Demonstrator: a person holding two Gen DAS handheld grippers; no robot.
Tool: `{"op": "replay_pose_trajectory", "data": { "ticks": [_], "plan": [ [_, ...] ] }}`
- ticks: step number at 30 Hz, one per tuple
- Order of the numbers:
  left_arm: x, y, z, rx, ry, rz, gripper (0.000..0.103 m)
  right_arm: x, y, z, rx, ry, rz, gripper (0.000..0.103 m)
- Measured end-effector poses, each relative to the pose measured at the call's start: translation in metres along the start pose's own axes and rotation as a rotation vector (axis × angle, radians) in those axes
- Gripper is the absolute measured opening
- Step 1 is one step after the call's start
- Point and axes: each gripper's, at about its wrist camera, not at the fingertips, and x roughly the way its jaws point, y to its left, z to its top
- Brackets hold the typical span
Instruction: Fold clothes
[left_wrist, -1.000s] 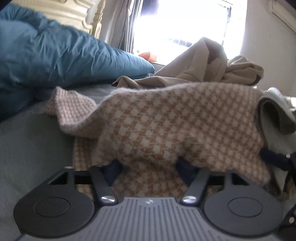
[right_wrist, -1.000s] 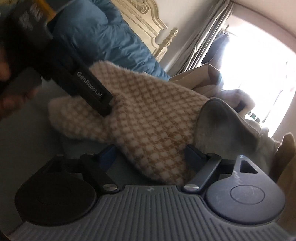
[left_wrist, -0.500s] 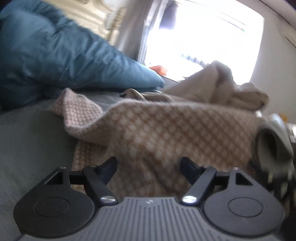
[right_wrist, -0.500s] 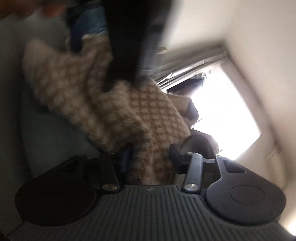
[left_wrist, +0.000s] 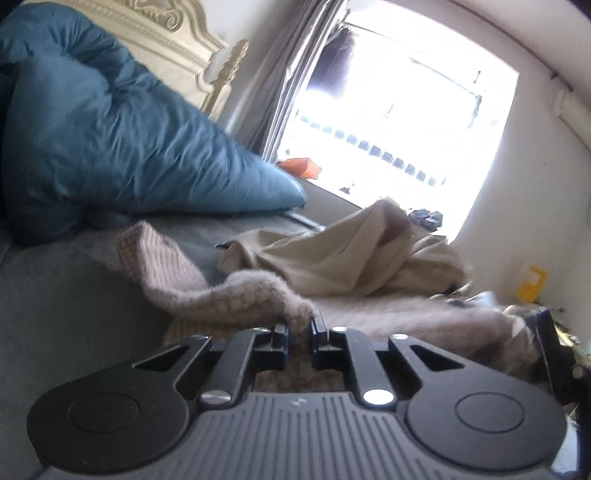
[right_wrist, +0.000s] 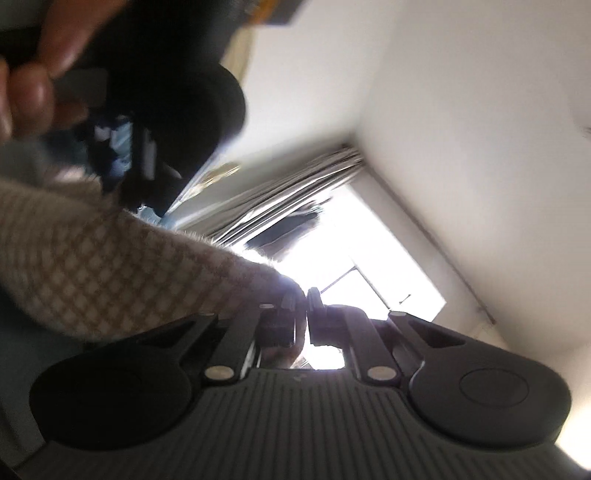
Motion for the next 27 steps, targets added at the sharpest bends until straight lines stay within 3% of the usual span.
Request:
{"op": "replay_pose_trajectory", "data": {
  "ticks": [2,4,8,11,12,14,15,18,19,20,21,23,25,26,27],
  "plan": [
    [-0.009,-0.002,0.011,-0.029,0.017,-0.015,0.010,-0.004,-0.035,0.018,0.030,-0.066,-0.109,0.000],
    [-0.014,-0.003,0.015,-0.035,0.024,-0.010,0.010,-0.001,-0.072,0.036,0.088,-0.063,-0.150,0.000],
    [-0.019,0.007,-0.003,-0.045,0.048,-0.004,0.010,-0.012,-0.125,0.044,0.231,0.018,-0.086,0.001],
    [-0.032,0.029,-0.037,-0.058,0.039,-0.051,0.005,-0.040,-0.152,0.026,0.458,0.168,0.082,0.007],
    [-0.037,0.032,-0.050,-0.032,0.030,-0.067,0.004,-0.047,-0.161,0.013,0.588,0.256,0.188,0.011],
    [-0.048,0.035,-0.075,0.034,0.009,-0.100,0.000,-0.055,-0.166,-0.015,0.827,0.394,0.345,0.031],
    [-0.053,0.035,-0.086,0.075,-0.004,-0.103,0.000,-0.055,-0.166,-0.030,0.926,0.459,0.407,0.031],
    [-0.057,0.036,-0.106,0.189,-0.030,-0.107,0.003,-0.052,-0.165,-0.058,1.193,0.622,0.506,0.039],
    [-0.056,0.038,-0.108,0.216,-0.041,-0.101,0.009,-0.025,-0.162,-0.067,1.296,0.657,0.524,0.046],
    [-0.054,0.039,-0.110,0.243,-0.055,-0.092,0.026,-0.012,-0.159,-0.076,1.408,0.699,0.545,0.055],
    [-0.052,0.039,-0.111,0.288,-0.080,-0.068,0.035,-0.002,-0.157,-0.085,1.522,0.743,0.566,0.059],
    [-0.048,0.038,-0.113,0.400,-0.142,-0.045,0.066,0.031,-0.118,-0.083,1.701,0.809,0.601,0.062],
    [-0.047,0.036,-0.115,0.520,-0.192,-0.085,0.076,0.049,-0.082,-0.083,1.834,0.828,0.606,0.065],
    [-0.047,0.032,-0.117,0.601,-0.215,-0.110,0.090,0.055,-0.071,-0.084,1.891,0.825,0.611,0.067],
    [-0.045,0.028,-0.119,0.685,-0.246,-0.119,0.095,0.059,-0.064,-0.083,1.955,0.822,0.608,0.069]
  ]
}}
